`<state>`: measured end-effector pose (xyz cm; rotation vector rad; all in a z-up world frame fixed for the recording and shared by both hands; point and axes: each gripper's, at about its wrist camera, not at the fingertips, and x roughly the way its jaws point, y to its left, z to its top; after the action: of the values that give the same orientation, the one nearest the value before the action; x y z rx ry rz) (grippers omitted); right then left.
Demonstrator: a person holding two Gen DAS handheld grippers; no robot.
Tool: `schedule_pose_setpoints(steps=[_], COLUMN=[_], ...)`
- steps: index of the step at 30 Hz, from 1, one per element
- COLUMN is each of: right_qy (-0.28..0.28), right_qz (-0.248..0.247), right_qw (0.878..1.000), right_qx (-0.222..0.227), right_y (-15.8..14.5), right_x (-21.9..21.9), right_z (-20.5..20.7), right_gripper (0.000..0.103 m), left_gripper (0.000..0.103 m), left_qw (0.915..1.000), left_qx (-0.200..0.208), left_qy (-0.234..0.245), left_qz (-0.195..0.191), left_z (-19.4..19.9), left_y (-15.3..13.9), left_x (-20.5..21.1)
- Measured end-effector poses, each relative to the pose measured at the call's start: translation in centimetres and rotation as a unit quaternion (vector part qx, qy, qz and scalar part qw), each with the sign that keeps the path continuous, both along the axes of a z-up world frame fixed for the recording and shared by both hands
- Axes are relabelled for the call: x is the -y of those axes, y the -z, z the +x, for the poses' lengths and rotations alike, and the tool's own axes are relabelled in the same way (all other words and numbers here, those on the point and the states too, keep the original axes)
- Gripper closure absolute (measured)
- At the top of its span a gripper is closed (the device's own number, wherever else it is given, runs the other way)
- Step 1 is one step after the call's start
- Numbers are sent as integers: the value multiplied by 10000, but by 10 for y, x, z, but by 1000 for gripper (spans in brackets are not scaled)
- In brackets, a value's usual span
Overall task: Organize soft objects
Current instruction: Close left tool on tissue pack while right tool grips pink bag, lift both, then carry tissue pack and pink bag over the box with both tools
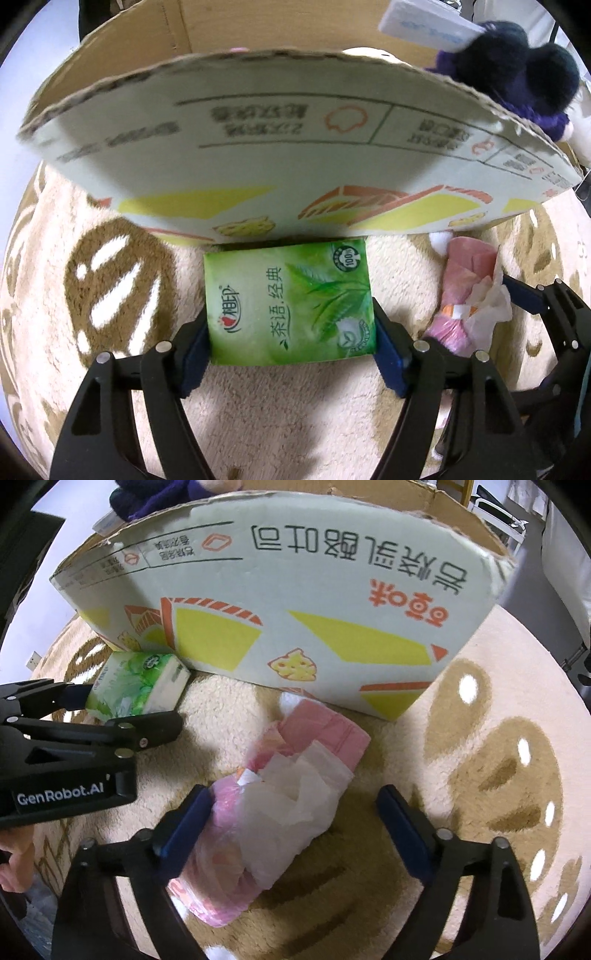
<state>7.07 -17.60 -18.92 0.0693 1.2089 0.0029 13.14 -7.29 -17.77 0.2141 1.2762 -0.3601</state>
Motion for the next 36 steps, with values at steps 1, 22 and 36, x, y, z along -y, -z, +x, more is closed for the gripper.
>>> schedule_pose_setpoints(steps=[1, 22, 36], right_qy=[-4, 184, 597], right_qz=[-7, 308, 228], right_qw=[10000, 9984, 9672], right_qx=[-1, 426, 2459], right_y=[0, -42, -152], right_x=[2, 30, 40], right_z=[-1, -32, -57], right_gripper=[15, 83, 83], left_gripper=[29, 29, 29], left_qw=[10000, 9909, 9533], left_qx=[8, 1267, 2961], left_qy=[-25, -464, -497], left_qz=[6, 6, -325], left_z=[-1, -69, -91], left_y=[-2, -95, -166], left_x=[-3, -28, -36])
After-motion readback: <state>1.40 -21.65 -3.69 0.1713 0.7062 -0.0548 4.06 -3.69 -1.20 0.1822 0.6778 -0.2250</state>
